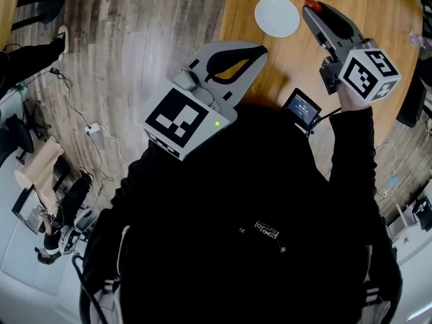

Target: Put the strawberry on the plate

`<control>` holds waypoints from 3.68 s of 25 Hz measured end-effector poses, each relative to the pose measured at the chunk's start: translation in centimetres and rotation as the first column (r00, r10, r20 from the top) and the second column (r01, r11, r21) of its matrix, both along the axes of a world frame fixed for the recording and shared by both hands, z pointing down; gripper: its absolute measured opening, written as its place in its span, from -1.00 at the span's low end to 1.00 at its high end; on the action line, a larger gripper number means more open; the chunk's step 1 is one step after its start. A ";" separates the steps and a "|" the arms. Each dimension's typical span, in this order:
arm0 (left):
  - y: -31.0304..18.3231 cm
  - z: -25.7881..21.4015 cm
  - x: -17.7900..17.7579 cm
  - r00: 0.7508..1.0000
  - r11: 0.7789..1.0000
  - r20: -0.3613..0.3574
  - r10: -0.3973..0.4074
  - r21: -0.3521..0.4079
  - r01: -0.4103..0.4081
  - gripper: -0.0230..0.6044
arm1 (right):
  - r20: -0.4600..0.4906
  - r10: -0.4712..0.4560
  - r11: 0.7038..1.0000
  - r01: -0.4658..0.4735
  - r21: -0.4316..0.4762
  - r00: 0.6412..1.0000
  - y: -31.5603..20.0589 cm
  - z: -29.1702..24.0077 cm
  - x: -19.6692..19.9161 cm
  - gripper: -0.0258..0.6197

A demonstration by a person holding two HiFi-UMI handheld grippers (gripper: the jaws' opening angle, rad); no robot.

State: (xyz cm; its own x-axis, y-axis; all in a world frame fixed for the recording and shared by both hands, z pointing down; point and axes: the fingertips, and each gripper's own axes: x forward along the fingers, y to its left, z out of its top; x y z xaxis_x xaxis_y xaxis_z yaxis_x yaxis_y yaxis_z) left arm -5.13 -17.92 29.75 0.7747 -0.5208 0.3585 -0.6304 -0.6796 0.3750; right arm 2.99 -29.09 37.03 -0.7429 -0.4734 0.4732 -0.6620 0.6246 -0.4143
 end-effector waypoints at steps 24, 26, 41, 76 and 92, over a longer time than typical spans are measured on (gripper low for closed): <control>-2.5 0.9 -0.9 1.000 0.997 -0.030 0.009 -0.078 -0.011 -0.92 | -0.156 0.024 0.977 -0.056 -0.204 0.987 -0.2 10.8 2.3 -0.46; -2.9 1.0 -0.9 0.999 0.997 -0.034 0.014 -0.082 -0.017 -0.92 | -0.160 0.028 0.973 -0.064 -0.223 0.987 -0.1 11.7 2.3 -0.46; -4.3 2.1 -0.4 0.997 0.989 -0.063 0.039 -0.138 -0.048 -0.92 | -0.294 -0.055 0.939 -0.051 -0.341 0.954 0.8 18.6 2.4 -0.46; -1.0 1.4 -1.7 0.999 0.989 0.001 -0.038 -0.141 0.038 -0.92 | -0.432 -0.180 0.913 -0.014 -0.408 0.884 2.3 24.9 2.2 -0.46; 0.7 1.9 -2.0 0.997 0.995 0.019 -0.072 -0.069 0.073 -0.92 | -0.364 -0.148 0.922 -0.005 -0.387 0.920 2.1 25.9 0.1 -0.27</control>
